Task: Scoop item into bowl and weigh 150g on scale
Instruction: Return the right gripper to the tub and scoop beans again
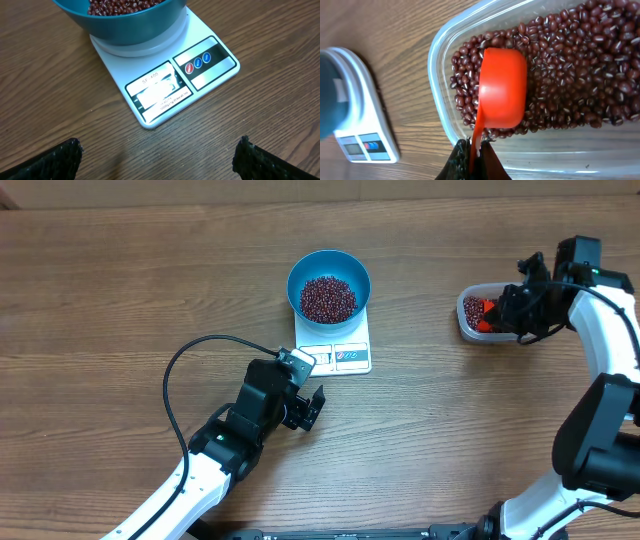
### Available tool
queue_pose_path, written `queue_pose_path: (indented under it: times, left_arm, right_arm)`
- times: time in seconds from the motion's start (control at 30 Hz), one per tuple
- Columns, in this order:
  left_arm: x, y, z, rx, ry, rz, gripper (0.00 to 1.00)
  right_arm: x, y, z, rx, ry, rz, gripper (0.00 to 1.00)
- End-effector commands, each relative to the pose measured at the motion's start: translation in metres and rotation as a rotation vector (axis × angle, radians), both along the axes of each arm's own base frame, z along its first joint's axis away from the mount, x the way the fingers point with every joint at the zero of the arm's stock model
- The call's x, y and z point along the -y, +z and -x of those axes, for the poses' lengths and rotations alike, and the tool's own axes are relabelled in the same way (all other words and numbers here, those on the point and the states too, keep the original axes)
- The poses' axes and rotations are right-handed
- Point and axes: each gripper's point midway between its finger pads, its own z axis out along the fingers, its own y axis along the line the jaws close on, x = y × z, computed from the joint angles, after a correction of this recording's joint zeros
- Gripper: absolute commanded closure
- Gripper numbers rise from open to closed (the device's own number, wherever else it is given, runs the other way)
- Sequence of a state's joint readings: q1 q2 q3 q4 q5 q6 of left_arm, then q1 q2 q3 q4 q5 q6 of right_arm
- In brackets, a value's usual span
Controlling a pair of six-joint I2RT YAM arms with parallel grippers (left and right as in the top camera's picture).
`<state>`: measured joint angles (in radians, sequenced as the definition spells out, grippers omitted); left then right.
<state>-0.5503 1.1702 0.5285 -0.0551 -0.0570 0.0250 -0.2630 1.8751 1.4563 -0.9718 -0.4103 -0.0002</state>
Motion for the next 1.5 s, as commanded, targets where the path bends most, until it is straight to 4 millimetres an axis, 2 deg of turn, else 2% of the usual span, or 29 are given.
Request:
queue_pose_path:
  times: [0.0, 0.57, 0.9, 1.23, 1.47]
  left_arm:
    - [0.0, -0.004, 0.001, -0.013, 0.006, 0.002, 0.01]
    - [0.001, -0.004, 0.002, -0.013, 0.005, 0.003, 0.0]
    - [0.001, -0.004, 0.001, -0.013, 0.005, 0.003, 0.0]
    - [0.001, -0.004, 0.001, -0.013, 0.005, 0.003, 0.01]
    - [0.001, -0.004, 0.001, -0.013, 0.005, 0.003, 0.01]
  right_arm:
    - [-0.01, 0.003, 0.001, -0.007, -0.036, -0.108, 0.96]
    - [0.008, -0.013, 0.003, 0.003, -0.131, -0.326, 0.96]
    - [0.015, 0.0, 0.0, 0.061, -0.137, -0.421, 0.96]
    - [0.041, 0.008, 0.009, 0.106, -0.174, -0.477, 0.96]
    - [0.046, 0.022, 0.016, 0.167, -0.149, -0.551, 0.96]
